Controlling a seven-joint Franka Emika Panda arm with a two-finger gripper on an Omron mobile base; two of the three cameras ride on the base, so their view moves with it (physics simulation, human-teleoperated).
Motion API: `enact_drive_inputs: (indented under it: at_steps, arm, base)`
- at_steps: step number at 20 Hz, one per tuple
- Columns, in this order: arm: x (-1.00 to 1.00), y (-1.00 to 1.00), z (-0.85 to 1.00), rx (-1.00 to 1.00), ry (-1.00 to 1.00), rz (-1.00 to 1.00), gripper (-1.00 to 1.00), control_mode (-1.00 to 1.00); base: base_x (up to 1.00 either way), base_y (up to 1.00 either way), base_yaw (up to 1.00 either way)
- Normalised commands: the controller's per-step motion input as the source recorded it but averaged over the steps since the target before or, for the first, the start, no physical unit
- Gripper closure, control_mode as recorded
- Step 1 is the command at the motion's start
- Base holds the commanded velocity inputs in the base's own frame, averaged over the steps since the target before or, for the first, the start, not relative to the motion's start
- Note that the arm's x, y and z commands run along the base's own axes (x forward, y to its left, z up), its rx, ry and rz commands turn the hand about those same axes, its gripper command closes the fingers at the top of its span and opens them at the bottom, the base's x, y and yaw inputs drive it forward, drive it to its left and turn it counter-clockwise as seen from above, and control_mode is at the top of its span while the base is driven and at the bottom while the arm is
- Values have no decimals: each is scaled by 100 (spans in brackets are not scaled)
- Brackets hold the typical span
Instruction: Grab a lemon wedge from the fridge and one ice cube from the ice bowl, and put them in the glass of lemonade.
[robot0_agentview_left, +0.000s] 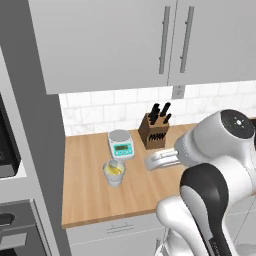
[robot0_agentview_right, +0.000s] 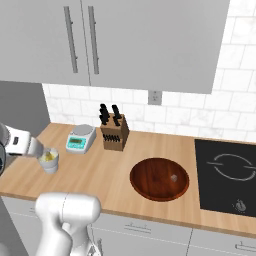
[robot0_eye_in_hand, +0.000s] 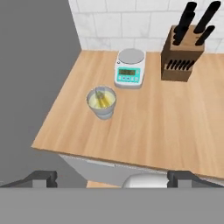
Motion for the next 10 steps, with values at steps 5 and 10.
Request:
enact_drive_inputs:
  at_steps: [5,10]
  arm:
    - [1,-20,0,18,0,-20,-100,-100]
    - [-6,-38,0,23,0,-13,-100,-100]
  base:
    - [0,0,0]
    - [0,0,0]
